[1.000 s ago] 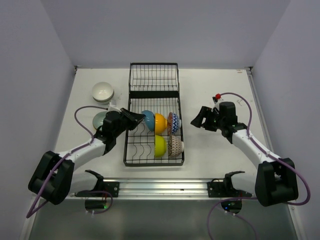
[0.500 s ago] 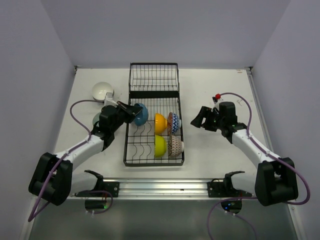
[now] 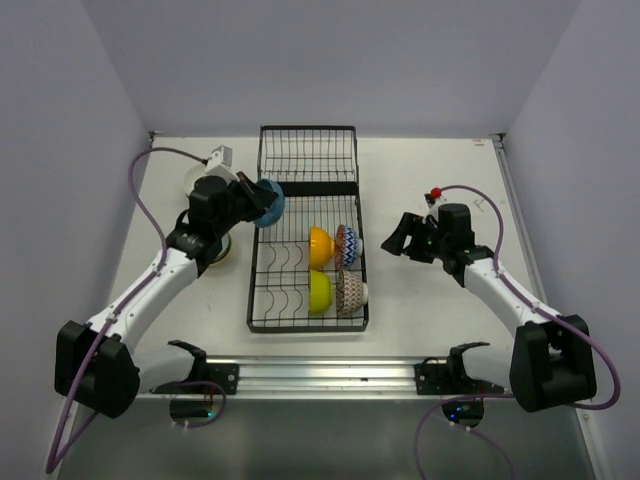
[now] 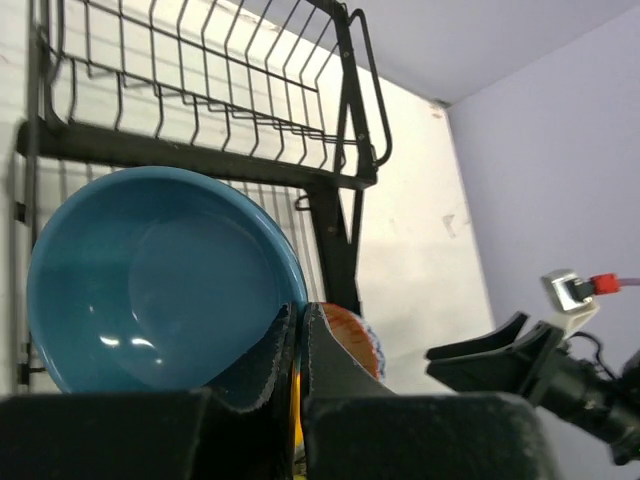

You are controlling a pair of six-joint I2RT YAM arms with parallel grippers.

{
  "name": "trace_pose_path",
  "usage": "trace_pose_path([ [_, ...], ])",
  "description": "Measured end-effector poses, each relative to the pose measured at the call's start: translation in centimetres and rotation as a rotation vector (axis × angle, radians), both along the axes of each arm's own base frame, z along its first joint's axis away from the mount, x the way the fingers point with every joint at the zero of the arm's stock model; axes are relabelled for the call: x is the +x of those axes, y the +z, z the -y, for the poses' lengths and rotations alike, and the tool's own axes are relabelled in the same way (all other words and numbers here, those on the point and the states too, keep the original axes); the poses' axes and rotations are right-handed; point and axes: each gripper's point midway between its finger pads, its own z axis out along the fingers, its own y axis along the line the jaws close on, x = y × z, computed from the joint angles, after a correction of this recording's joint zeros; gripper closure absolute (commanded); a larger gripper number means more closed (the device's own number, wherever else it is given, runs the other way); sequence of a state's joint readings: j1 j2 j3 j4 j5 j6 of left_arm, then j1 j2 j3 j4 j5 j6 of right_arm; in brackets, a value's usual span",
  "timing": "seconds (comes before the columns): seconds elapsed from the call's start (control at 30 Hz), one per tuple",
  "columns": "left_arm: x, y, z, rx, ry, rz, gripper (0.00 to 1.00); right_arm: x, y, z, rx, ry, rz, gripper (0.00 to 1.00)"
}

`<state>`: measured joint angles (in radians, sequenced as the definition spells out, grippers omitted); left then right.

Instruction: Unload the bowls from the dish rack

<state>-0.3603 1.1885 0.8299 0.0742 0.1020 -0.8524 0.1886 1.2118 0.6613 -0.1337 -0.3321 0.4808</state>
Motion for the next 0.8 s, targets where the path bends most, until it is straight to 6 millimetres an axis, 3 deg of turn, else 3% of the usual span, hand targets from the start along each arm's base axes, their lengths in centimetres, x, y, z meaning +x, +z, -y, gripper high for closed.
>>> trace_pose_path([
  [0.27,0.4,5.0,-4.3,0.394,0.046,0.067,1.00,0.0,0.0,0.0,0.001,0.001,0.000,0.27],
  [0.37,0.7,5.6,-6.5,0.539,0.095,0.054,1.00,0.0,0.0,-0.1,0.004,0.003,-0.001,0.27],
  [0.43,1.0,4.7,-8.1,0.634,0.135,0.014,1.00,-0.1,0.1,-0.1,0.007,0.006,-0.001,0.27],
  [0.57,1.5,0.9,-10.6,0.807,0.180,-0.108,1.00,-0.2,0.1,-0.3,0.013,0.015,-0.003,0.27],
  [0.7,2.6,-2.6,-12.1,0.938,0.182,-0.218,1.00,-0.2,0.1,-0.3,0.014,0.016,-0.003,0.27],
  [0.8,4.4,-3.9,-13.0,1.005,0.192,-0.270,1.00,-0.2,0.1,-0.3,0.014,0.016,-0.003,0.27],
])
